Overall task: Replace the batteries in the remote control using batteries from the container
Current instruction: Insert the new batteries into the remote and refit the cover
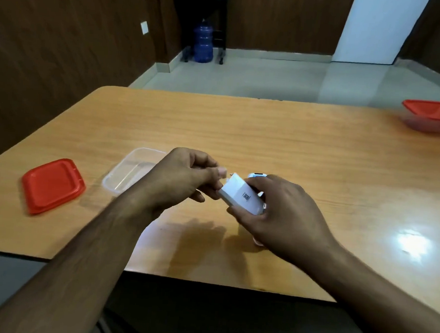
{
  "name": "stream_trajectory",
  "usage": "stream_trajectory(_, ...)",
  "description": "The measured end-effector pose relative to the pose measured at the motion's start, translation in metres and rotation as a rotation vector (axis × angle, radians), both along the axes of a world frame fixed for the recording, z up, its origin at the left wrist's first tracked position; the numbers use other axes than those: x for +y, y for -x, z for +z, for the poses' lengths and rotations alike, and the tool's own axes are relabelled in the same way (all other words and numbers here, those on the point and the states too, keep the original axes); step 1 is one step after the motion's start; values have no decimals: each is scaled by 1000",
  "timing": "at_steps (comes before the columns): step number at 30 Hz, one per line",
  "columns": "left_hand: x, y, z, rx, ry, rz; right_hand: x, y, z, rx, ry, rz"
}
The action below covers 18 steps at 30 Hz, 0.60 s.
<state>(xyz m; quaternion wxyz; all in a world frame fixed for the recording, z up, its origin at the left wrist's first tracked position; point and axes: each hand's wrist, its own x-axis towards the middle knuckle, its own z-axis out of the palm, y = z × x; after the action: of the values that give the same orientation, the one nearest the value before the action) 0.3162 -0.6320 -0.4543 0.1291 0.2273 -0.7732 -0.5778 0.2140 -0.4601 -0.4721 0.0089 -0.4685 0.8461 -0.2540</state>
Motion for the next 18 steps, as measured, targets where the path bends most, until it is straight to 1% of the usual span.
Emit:
stream_trajectory(2,0,10,-5,18,47,5,16,15,2,-36,9,-62)
stream_trajectory(4,-3,23,-14,-43,233,-46,31,28,0,-105,-5,-110)
stream_trajectory(6,-4,40,-22,-123,419,-157,41,38,-2,-170,-30,-134)
stream_trajectory(9,-6,65,-27,-231,591,-379,45,44,-6,-206,-87,-136)
stream_trajectory(11,-9,80,-27,-310,639,-492,45,46,-7,-216,-103,-128)
stream_trajectory(14,-10,97,-27,-385,672,-606,45,50,-9,-229,-87,-121)
stream_trajectory(18,-8,110,-29,-429,740,-676,48,54,-10,-244,-86,-102)
